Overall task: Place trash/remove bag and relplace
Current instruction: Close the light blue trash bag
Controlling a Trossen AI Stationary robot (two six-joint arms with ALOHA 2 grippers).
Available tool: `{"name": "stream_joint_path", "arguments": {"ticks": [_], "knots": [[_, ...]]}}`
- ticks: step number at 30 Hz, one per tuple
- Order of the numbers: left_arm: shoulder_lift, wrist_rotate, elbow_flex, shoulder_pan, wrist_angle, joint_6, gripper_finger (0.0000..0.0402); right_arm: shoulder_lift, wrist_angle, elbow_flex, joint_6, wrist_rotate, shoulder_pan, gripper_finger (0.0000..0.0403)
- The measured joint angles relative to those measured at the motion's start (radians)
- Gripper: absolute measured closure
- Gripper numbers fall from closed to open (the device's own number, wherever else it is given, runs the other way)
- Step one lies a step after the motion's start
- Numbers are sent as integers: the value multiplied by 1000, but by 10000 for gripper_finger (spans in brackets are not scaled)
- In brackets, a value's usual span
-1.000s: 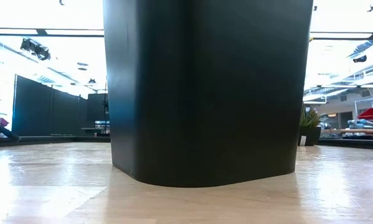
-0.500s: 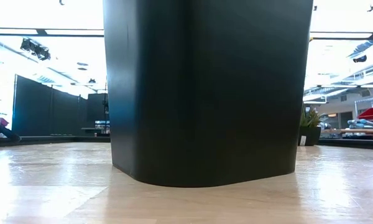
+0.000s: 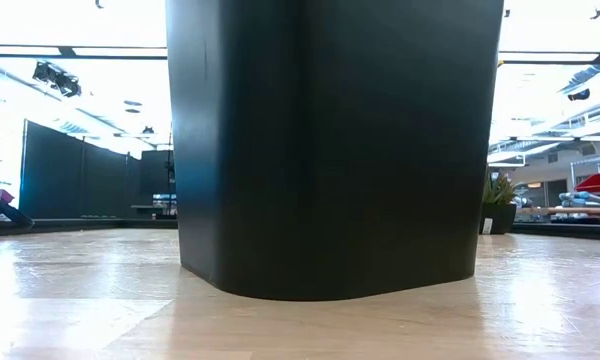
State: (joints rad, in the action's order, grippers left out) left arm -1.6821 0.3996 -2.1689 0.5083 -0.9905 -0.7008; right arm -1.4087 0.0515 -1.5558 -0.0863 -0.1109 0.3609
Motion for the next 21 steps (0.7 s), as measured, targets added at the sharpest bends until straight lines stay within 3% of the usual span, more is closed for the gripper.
{"name": "stream_joint_path", "arguments": {"ticks": [4, 7, 15, 21], "knots": [[0, 51, 0, 0, 0, 17, 335, 69, 0, 0, 215, 3, -35, 238], [-3, 113, 0, 0, 4, 17, 343, 115, -12, 0, 374, 1, -66, 221], [-33, 157, 0, -29, 41, 151, 349, 158, -106, 0, 336, -64, -81, 229], [-39, 157, 0, -69, 249, 343, 349, 138, -109, 0, 319, -86, -82, 258]]}}
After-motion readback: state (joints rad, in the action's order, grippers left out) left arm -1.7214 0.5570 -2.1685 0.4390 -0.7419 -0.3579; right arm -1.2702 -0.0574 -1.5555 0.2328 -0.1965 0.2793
